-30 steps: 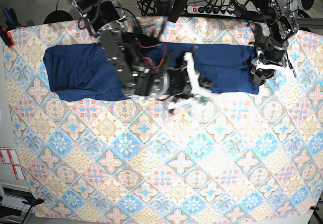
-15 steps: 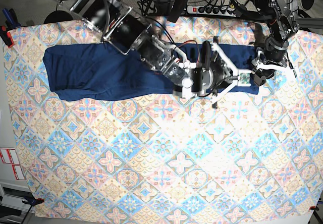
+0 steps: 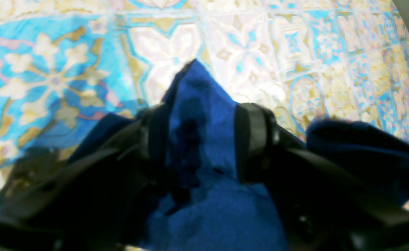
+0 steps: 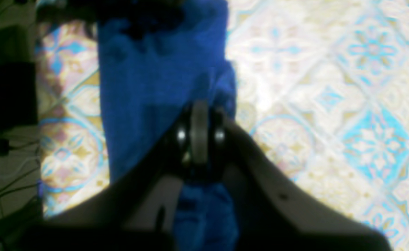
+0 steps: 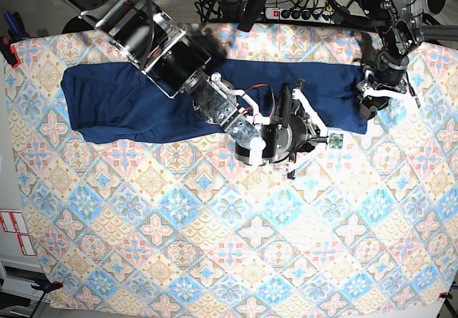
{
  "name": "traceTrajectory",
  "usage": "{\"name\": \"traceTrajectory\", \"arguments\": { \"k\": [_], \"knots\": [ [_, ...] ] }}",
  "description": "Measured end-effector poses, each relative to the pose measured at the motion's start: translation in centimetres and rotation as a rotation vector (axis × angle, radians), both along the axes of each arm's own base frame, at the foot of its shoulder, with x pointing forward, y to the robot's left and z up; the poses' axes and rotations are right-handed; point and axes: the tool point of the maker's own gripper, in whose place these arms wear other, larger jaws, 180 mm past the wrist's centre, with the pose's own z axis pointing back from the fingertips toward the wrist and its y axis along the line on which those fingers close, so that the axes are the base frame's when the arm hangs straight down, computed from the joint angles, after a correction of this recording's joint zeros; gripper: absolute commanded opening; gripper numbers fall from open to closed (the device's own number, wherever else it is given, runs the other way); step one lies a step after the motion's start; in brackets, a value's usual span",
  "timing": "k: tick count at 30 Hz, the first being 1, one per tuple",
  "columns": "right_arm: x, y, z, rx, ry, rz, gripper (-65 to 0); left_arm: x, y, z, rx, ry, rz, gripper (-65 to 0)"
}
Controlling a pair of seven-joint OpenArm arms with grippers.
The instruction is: Fold the T-shirt properly
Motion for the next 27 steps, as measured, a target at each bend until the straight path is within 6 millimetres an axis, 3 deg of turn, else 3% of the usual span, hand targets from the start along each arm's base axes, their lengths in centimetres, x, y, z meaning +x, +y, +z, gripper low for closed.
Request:
{"name": "traceTrajectory", "arguments": {
  "k": [10, 18, 21, 24, 27],
  "knots": [
    [0.1, 1.1, 1.2, 0.081, -0.007, 0.004, -63.5, 0.0, 0.0, 0.0, -0.001, -0.001, 0.0, -35.5],
    [0.1, 1.0, 1.1, 0.074, -0.006, 0.002, -50.7, 0.0, 0.0, 0.0, -0.001, -0.001, -0.001, -34.8],
    [1.0, 0.7, 1.6, 0.097, -0.001, -0.027, -48.0, 0.0, -0.1, 0.0, -0.001, -0.001, -0.001, -34.8],
    [4.6, -2.3, 2.3, 0.146, 0.004, -0.166, -48.0, 0.0, 0.0, 0.0, -0.001, 0.0, -0.001, -34.8],
    [9.6, -9.5, 1.7, 0.135, 0.002, -0.395, -49.0, 0.0, 0.2, 0.1, 0.003, 0.0, 0.001, -34.8]
  ]
}}
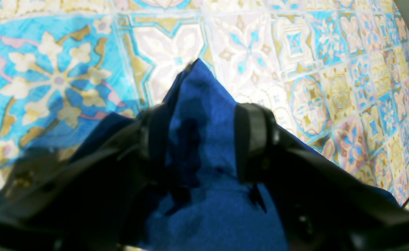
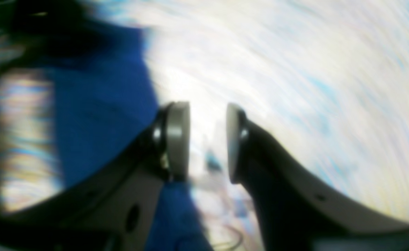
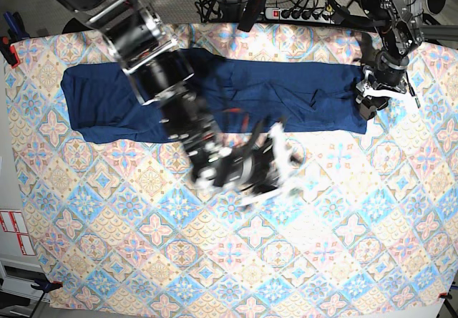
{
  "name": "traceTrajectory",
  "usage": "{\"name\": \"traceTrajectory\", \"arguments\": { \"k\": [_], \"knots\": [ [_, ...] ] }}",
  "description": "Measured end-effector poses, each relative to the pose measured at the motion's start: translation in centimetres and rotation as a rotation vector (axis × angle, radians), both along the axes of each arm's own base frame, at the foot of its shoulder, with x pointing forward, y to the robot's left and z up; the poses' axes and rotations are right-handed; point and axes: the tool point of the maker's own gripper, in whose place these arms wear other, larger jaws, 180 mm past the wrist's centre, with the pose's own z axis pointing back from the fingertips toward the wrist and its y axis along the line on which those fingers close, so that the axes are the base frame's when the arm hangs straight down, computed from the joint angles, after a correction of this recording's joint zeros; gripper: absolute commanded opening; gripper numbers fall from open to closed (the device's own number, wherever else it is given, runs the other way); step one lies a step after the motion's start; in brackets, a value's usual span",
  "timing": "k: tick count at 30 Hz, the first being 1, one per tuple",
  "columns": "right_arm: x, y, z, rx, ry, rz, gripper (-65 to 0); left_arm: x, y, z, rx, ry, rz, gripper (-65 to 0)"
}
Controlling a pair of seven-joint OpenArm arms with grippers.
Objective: Fold the T-shirt properly
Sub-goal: 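Return the right gripper to the band's end and grasp it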
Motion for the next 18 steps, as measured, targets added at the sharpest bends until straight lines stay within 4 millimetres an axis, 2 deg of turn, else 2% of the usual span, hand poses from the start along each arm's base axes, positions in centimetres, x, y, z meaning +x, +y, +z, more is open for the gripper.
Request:
{"name": "traceTrajectory", "arguments": {
  "k": [2, 4, 7, 10, 14, 16, 18],
  "knots": [
    [1.9, -5.8, -1.0, 0.005, 0.023, -0.154, -49.3, -0.4, 1.1, 0.2, 0.011, -0.002, 0.023, -34.7],
    [2.1, -11.8, -2.5, -0.037, 0.049, -0.301, -49.3, -0.9, 2.9, 0.7, 0.038, 0.002, 0.055, -34.7],
    [0.5, -17.2, -3.4, -0.05, 0.062, -0.425, -49.3, -1.3, 4.2, 1.1, 0.071, 0.003, 0.067, -34.6],
    [-1.1, -19.2, -3.1, -0.052, 0.043, -0.454, -49.3, -1.4, 4.3, 1.0, 0.076, 0.017, 0.044, -30.5],
    [-3.3, -21.4, -3.0, -0.084, 0.022, -0.469, -49.3, -1.1, 4.8, 1.1, 0.117, 0.048, 0.005, -14.9],
    [-4.7, -22.7, -3.5, -0.109, 0.031, -0.494, -49.3, -0.3, 4.1, 0.1, 0.122, 0.107, -0.064, -9.2],
    [-5.5, -23.7, -3.4, -0.117, 0.032, -0.521, -49.3, 0.5, 3.0, -0.8, 0.098, 0.15, -0.123, -8.3]
  ]
}}
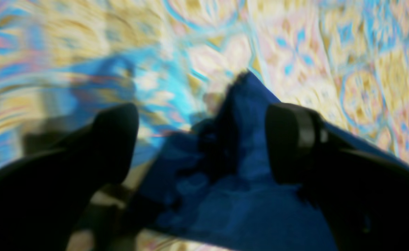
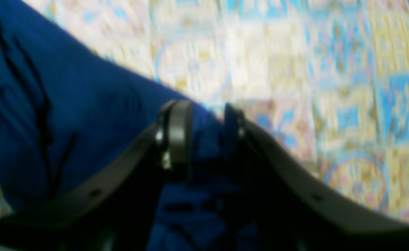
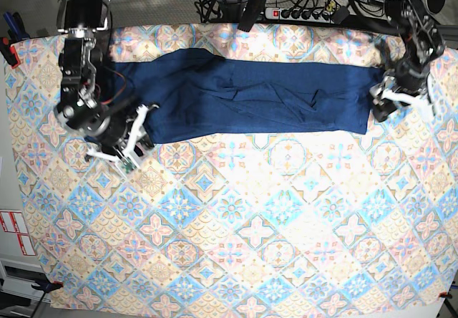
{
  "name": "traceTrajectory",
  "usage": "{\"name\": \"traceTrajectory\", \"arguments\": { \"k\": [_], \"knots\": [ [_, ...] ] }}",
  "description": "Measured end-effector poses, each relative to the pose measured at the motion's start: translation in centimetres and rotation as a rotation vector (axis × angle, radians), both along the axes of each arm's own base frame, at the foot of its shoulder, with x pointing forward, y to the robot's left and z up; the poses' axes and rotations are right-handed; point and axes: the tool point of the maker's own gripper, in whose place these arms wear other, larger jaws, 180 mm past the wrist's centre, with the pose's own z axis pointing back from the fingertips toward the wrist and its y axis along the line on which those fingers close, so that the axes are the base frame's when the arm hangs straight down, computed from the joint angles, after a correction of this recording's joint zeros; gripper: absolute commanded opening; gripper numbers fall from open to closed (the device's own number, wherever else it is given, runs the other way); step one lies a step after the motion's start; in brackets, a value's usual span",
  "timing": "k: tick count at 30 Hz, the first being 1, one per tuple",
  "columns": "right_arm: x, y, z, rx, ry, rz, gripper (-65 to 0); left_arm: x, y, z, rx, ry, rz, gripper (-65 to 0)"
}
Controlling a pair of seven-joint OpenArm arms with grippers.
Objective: Fold the T-shirt properly
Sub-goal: 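Return the right gripper to the band's end and grasp it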
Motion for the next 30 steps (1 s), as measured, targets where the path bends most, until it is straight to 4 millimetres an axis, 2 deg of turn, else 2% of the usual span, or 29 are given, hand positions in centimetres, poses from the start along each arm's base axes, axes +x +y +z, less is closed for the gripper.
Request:
{"name": "traceTrajectory", "arguments": {
  "k": [4, 7, 11, 14, 19, 25, 30],
  "knots": [
    [0.1, -1.6, 1.4, 0.007, -0.048, -0.056, -49.3, 1.1, -0.1, -0.2, -0.004, 0.022, -0.031, -8.3],
    [-0.4, -2.8, 1.3, -0.009, -0.039, -0.089, -49.3, 1.0, -0.4, -0.5, 0.01, 0.044, -0.062, -8.3],
    [-0.6, -2.6, 1.2, -0.009, -0.033, -0.081, -49.3, 0.9, -2.5, -1.4, -0.004, 0.07, -0.123, -8.3],
    [-0.4, -2.6, 1.4, -0.005, -0.046, -0.081, -49.3, 0.5, -2.5, -2.0, 0.034, 0.111, -0.142, -8.3],
    [-0.4, -2.6, 1.4, -0.004, -0.044, -0.081, -49.3, 0.1, -4.2, -2.9, 0.03, 0.135, -0.197, -8.3],
    [-0.4, -2.6, 1.4, -0.006, -0.043, -0.081, -49.3, -0.9, -3.7, -4.1, 0.001, 0.141, -0.163, -8.4],
    [-0.4, -2.6, 1.4, -0.007, -0.043, -0.082, -49.3, -0.7, -3.7, -4.6, -0.018, 0.126, -0.151, -8.4]
  ]
}}
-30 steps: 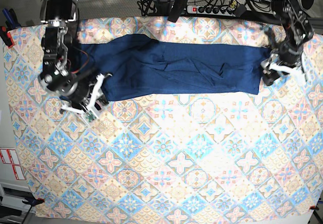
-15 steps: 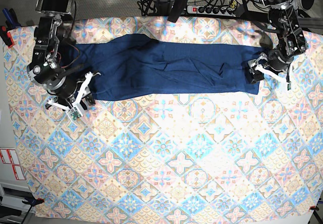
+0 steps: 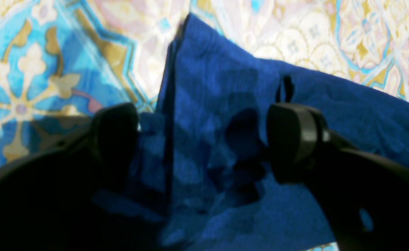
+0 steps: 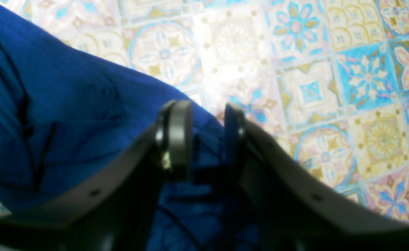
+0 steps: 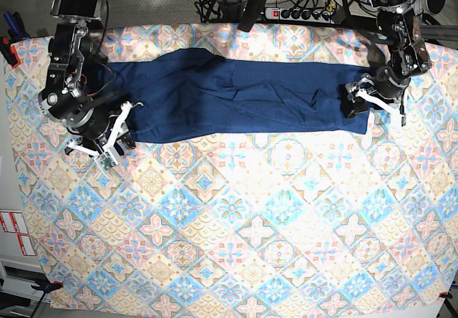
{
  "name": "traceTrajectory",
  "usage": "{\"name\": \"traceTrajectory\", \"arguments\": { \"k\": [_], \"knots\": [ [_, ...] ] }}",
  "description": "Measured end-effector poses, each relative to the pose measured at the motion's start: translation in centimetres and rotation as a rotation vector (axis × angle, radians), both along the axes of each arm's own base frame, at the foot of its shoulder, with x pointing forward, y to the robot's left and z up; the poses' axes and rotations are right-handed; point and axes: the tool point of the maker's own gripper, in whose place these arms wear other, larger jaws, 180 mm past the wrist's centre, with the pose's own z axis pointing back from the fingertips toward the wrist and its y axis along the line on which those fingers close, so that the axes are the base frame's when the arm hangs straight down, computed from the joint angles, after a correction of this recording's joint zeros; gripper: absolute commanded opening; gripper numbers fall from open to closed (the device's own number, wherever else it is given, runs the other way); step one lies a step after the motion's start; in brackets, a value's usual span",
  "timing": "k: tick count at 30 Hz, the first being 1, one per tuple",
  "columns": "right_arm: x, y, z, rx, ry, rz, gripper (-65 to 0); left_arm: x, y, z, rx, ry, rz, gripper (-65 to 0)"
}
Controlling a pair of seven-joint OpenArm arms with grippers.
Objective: Fold the T-shirt properly
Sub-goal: 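Return the right gripper to the band's end and grasp it, then lift the band's end with the left gripper and pull it toward the right gripper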
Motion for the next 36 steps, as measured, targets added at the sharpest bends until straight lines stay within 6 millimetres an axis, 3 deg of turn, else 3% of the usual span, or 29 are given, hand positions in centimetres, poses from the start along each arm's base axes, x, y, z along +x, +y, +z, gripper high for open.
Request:
{"name": "traceTrajectory", "arguments": {
  "k": [4, 6, 12, 21, 28, 30, 33, 36],
  "knots": [
    [0.1, 0.0, 0.1, 0.0, -0.003, 0.001, -49.3, 0.0, -0.6, -0.2, -0.014, -0.006, 0.007, -16.0],
    [0.1, 0.0, 0.1, 0.0, -0.003, 0.001, -49.3, 0.1, -0.5, -0.3, -0.009, -0.003, 0.014, -24.0],
    [0.4, 0.3, 1.5, -0.011, -0.043, 0.011, -49.3, 0.0, -2.8, -1.1, -0.03, 0.023, -0.025, -45.3],
    [0.0, -0.1, 1.2, -0.04, -0.012, 0.006, -49.3, 0.6, -5.2, -1.1, -0.067, -0.008, -0.029, -47.2],
    [0.1, 0.0, 1.6, -0.041, -0.023, 0.008, -49.3, 0.5, -7.5, 0.7, -0.077, -0.014, -0.129, -62.7],
    [0.1, 0.0, 1.5, -0.039, -0.022, 0.01, -49.3, 0.6, -6.6, 1.5, -0.079, -0.04, -0.097, -65.0],
    [-0.1, -0.2, 1.4, -0.044, -0.014, 0.003, -49.3, 1.5, -2.1, 3.3, -0.008, -0.09, -0.003, -65.0],
    [-0.2, 0.1, 1.4, -0.04, -0.015, 0.012, -49.3, 1.7, -0.1, 4.0, 0.018, -0.107, 0.042, -65.0]
  ]
}}
